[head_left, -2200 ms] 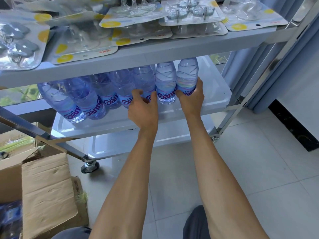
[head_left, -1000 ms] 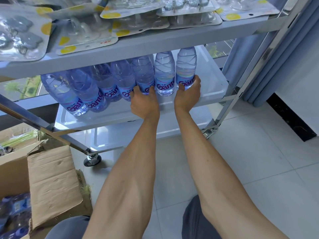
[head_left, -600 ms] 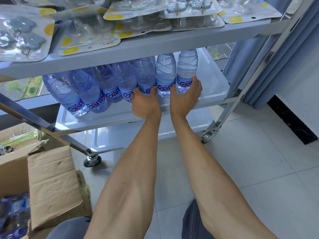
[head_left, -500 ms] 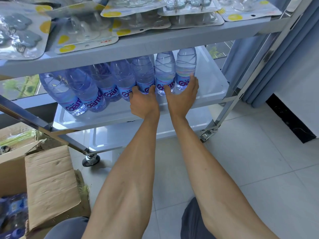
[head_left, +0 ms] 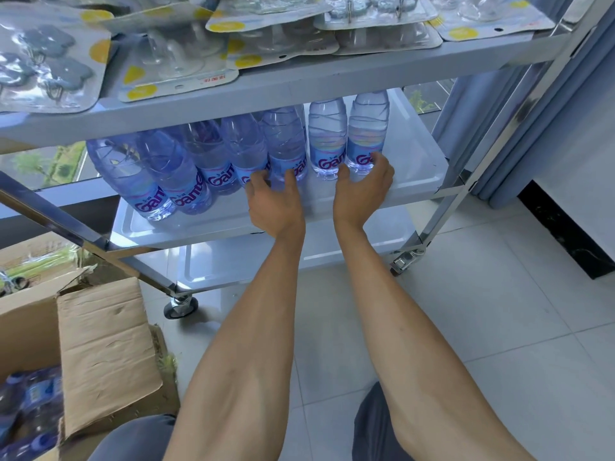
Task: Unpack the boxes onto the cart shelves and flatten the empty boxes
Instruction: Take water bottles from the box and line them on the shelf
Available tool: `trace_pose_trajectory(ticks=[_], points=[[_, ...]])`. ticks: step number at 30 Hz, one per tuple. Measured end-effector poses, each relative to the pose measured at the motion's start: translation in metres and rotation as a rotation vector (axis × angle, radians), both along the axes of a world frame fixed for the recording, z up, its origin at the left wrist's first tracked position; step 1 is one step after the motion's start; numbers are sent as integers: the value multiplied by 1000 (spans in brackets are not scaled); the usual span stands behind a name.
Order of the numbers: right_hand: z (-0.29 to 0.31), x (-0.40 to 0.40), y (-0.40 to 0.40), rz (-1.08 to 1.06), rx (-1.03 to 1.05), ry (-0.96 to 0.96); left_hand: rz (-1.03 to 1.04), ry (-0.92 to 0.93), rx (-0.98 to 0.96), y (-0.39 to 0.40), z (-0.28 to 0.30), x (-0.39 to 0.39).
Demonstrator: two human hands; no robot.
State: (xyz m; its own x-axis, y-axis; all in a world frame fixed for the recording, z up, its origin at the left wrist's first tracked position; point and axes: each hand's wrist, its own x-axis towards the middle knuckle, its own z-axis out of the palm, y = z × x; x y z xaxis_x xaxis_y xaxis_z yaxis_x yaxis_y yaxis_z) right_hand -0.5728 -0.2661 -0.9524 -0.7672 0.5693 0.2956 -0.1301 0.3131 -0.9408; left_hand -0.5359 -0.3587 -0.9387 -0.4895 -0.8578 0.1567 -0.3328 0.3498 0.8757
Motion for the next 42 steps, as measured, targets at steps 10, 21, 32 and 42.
trace_pose_trajectory(ticks=[10,21,32,42], points=[[7,20,-50,316,37,48,9,11,-43,-47,14,4],[2,15,-60,336,123,-116,-36,72,-82,-50,7,6],[8,25,-72,294,69,-137,-170,18,-88,-66,-8,16],[11,22,-78,283,141,-185,49,53,9,-91,9,26]])
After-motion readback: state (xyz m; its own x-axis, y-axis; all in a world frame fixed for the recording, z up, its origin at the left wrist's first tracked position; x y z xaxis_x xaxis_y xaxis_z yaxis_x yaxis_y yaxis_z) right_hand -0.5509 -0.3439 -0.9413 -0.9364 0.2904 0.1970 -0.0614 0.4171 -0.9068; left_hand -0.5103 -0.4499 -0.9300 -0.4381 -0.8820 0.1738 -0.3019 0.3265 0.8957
